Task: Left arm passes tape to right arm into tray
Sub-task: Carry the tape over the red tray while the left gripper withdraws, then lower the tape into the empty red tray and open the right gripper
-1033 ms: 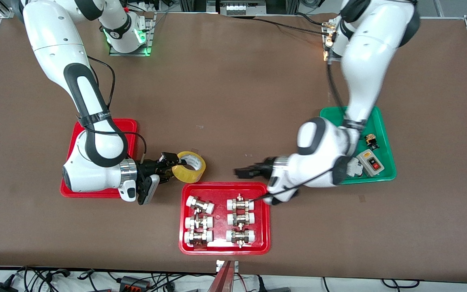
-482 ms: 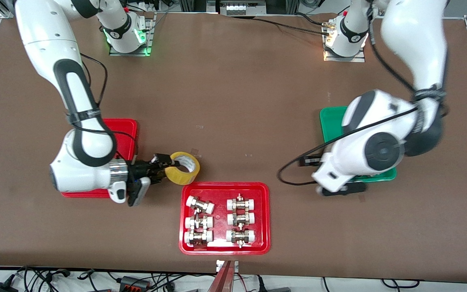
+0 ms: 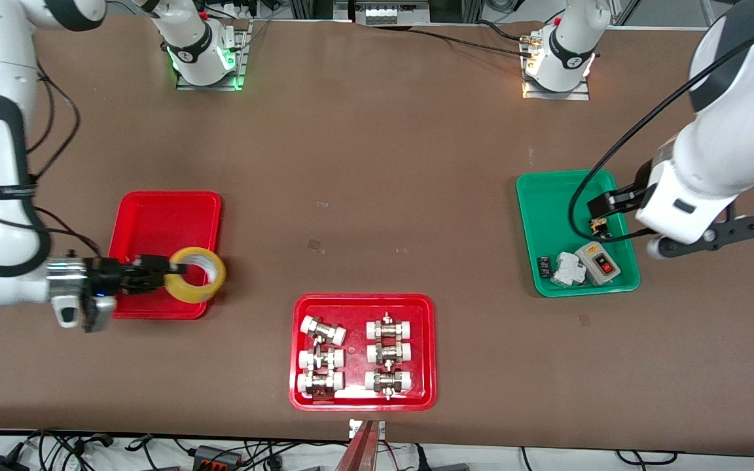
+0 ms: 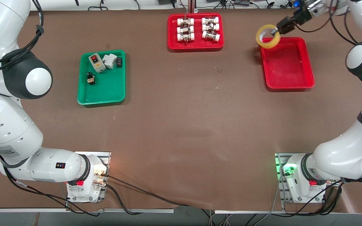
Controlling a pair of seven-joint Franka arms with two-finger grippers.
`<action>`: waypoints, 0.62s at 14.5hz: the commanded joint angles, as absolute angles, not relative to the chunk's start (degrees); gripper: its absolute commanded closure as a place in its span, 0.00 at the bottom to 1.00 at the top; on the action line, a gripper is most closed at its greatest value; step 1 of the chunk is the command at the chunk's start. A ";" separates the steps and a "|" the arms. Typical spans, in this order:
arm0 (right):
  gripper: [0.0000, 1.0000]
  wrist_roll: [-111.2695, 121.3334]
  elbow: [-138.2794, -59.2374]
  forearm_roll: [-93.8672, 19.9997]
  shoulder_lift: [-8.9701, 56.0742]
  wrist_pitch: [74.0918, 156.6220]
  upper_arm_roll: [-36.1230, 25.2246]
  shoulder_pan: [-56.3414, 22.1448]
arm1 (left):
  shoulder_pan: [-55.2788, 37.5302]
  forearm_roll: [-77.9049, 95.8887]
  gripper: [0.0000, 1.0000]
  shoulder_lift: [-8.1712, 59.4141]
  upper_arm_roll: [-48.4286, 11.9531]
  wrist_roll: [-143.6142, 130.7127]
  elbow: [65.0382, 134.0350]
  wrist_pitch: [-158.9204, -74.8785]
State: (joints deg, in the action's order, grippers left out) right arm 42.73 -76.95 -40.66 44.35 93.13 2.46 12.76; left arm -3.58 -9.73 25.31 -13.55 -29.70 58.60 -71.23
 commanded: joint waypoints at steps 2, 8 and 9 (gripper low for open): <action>0.66 41.92 -82.35 -38.42 44.38 89.74 3.87 18.80 | -3.96 -11.16 0.00 25.40 -14.68 -29.18 60.38 -67.95; 0.59 42.63 -82.09 -32.43 46.32 91.84 3.87 19.60 | 0.43 -9.85 0.00 8.29 -16.70 -28.74 86.62 -79.86; 0.48 42.63 -82.09 -32.52 46.41 92.89 3.95 19.43 | 1.05 -8.63 0.00 6.96 -16.70 -28.04 88.75 -81.28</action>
State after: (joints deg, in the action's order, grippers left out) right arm 42.92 -82.17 -33.30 47.21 91.94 2.88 19.00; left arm -2.27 -9.65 15.85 -15.92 -29.67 76.18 -75.70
